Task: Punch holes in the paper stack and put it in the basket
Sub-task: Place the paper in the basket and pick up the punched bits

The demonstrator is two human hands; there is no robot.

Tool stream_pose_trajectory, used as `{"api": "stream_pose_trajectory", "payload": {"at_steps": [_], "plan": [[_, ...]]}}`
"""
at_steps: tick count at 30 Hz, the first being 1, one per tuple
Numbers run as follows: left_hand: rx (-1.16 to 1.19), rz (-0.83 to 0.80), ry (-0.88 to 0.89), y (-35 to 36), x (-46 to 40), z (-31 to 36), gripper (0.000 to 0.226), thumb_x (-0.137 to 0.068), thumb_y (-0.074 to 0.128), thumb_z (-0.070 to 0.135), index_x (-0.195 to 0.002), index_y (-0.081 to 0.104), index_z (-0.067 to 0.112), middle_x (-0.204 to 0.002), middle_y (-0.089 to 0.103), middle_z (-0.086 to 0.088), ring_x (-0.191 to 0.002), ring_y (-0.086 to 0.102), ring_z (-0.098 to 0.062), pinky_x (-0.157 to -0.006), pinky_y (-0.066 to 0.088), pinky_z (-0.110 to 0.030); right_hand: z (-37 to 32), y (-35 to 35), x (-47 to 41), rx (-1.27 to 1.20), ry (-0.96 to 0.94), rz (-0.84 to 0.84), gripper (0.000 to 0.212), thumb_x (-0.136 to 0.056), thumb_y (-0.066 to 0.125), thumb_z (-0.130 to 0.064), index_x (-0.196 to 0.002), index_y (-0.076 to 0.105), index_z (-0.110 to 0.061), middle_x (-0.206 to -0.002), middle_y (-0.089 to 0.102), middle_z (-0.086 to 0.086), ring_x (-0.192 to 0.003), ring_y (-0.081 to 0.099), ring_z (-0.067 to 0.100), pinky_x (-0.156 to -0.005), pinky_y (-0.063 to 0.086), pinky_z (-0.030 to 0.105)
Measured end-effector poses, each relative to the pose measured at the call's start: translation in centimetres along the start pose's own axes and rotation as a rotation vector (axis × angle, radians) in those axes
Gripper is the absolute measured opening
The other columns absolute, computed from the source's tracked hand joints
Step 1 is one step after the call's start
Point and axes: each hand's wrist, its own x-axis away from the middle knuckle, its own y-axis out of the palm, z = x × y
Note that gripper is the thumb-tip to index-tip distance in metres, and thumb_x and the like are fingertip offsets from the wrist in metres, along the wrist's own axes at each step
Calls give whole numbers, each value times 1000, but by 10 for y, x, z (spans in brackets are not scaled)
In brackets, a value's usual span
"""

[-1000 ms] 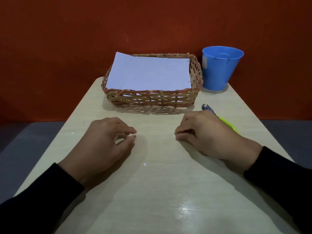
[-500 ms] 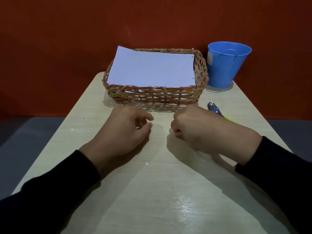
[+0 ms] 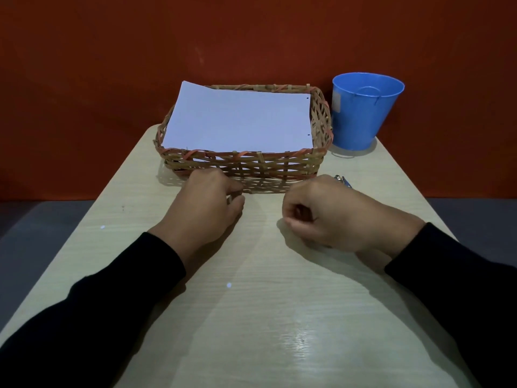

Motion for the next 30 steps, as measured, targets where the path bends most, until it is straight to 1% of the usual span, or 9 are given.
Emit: {"api": "stream_pose_trajectory", "payload": {"at_steps": [2,5,8,14,21,25,28,29,30], "plan": [[1,7,20,0,2,-1,21,-94,63,28,-88,79,15,-80,71,-3,-78,62,-19,-72,51,-35,4,-4,5,-129,24,61,12,-89,70,-15,-77,70,-17,-74,66,-11,-69,59,5,-63,40,10],[-6,25,41,1,4,-1,22,-95,63,27,-90,80,12,-84,71,-4,-84,62,-20,-76,50,-39,5,-7,8,-269,72,87,13,-87,67,-19,-75,70,-21,-70,68,-10,-67,61,4,-61,44,14],[3,25,35,0,6,1,22,-96,64,26,-96,81,13,-88,70,-6,-89,61,-22,-79,50,-39,7,-7,8,-339,101,100,14,-90,68,-19,-76,71,-21,-70,69,-8,-63,61,5,-59,47,18],[7,24,31,1,7,3,23,-98,63,25,-99,81,12,-94,68,-8,-95,59,-23,-80,49,-40,9,-6,8,-383,113,130,15,-92,71,-16,-78,73,-18,-69,69,-7,-61,60,3,-57,45,15],[93,71,-91,1,-5,6,16,-94,69,19,-85,81,14,-77,70,1,-74,55,-11,-65,37,-24,11,-4,7,-375,116,136,14,-92,71,-19,-79,74,-20,-72,71,-8,-65,63,4,-60,51,22],[124,62,-157,8,-10,6,14,-95,70,20,-86,79,15,-82,74,0,-78,59,-13,-72,43,-26,11,-4,6,-373,117,143,14,-92,71,-19,-79,74,-20,-73,72,-5,-65,64,7,-63,55,30],[98,30,-162,11,-8,5,18,-96,64,14,-82,73,10,-81,70,-3,-77,62,-19,-72,53,-38,11,-3,7,-369,112,151,14,-92,70,-18,-78,73,-20,-73,72,-4,-66,65,12,-64,55,34],[117,33,-166,10,-7,5,20,-96,62,11,-79,72,10,-79,69,-2,-74,62,-17,-70,54,-37,11,-3,8,-370,111,153,14,-92,70,-17,-78,73,-20,-72,72,-4,-65,65,11,-63,55,33],[152,46,-180,8,-6,6,21,-97,60,8,-78,71,10,-76,69,1,-71,61,-12,-66,53,-27,11,-2,8,-369,107,154,15,-91,70,-17,-77,73,-20,-71,71,-5,-64,64,10,-62,54,32]]}}
